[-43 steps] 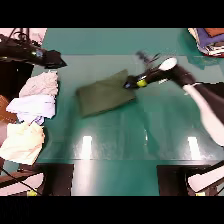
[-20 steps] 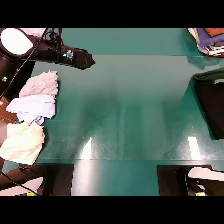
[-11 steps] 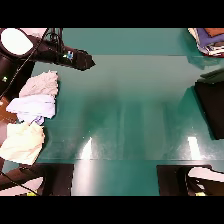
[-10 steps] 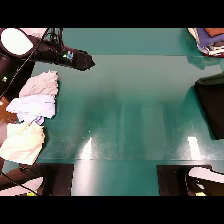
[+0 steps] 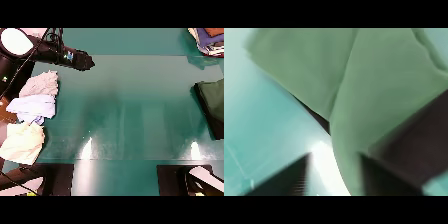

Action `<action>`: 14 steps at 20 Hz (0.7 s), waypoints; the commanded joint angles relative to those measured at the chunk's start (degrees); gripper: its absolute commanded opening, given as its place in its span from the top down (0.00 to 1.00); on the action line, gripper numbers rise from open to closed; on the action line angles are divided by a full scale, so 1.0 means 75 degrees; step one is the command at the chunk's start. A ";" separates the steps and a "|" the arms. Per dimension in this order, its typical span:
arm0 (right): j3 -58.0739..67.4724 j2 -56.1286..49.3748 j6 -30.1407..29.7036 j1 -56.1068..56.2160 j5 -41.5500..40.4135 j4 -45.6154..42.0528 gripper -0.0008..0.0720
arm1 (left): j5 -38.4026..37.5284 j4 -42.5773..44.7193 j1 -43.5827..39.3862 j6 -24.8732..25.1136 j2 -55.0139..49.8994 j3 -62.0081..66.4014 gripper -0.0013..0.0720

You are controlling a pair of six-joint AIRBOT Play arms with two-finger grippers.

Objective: Fold the shirts.

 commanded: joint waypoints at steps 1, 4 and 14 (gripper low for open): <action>-0.0734 0.0417 0.0000 -0.0513 0.0070 -0.0533 0.21 | -0.0035 0.0003 -0.0003 0.0035 0.0006 0.0000 0.95; -0.0746 0.0711 0.0000 -0.0385 -0.0105 -0.0466 0.21 | -0.0050 0.0003 -0.0003 0.0032 0.0006 0.0000 0.95; -0.0746 0.1580 -0.0006 0.4593 -0.0775 0.0294 0.82 | 0.0265 -0.0035 -0.0003 0.0023 0.0006 0.0003 0.95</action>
